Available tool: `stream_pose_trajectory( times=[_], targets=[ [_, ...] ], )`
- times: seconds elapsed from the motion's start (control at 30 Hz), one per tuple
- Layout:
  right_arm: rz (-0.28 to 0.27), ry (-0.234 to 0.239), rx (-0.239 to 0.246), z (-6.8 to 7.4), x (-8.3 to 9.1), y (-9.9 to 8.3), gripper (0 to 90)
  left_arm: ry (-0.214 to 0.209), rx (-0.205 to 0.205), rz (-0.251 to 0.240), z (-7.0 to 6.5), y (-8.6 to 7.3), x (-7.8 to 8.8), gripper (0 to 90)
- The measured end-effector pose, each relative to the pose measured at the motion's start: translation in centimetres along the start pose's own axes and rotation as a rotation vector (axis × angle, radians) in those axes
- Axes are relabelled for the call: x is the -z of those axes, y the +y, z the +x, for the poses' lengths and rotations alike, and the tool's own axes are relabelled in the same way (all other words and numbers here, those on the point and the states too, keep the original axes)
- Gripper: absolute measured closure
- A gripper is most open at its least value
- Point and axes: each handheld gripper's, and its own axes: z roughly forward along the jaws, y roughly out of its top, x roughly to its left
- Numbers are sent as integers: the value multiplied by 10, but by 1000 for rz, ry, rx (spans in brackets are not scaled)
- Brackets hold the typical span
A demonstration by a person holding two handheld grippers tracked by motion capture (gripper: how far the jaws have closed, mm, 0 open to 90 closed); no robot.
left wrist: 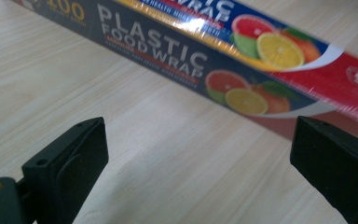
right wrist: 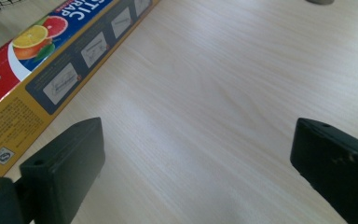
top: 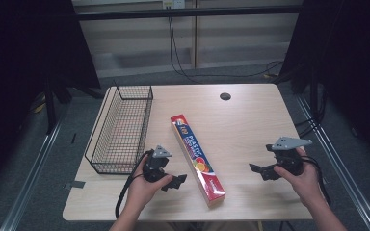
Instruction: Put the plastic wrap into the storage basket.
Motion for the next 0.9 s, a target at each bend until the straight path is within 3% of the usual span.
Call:
stream_pose_trajectory(
  times=[0.03, 0.17, 0.27, 0.43, 0.6, 0.73, 0.8, 0.9],
  targets=[
    [-7, -4, -15, -3, 0, -2, 28, 6, 31, 11, -1, 8, -2, 41],
    [-3, -26, -11, -2, 1, -2, 28, 6, 73, 36, -1, 18, -5, 35],
    [0, -36, -5, -1, -1, -3, 29, -19, 104, 66, 3, 25, -8, 24],
    [-11, -45, -20, -2, -2, -2, 29, -8, 225, 92, 8, 43, -14, 22],
    [-13, -49, -18, -4, -4, -1, 29, -13, 273, 111, 7, 59, -20, 22],
    [-10, -41, -13, -3, -4, -1, 30, -1, 262, 153, 4, 68, -27, 22],
    [-18, -43, -28, -4, -2, -1, 29, 14, 308, 168, 1, 73, -36, 29],
    [-26, -41, -35, -6, -2, -2, 29, 41, 336, 180, 2, 77, -44, 32]
  ],
)
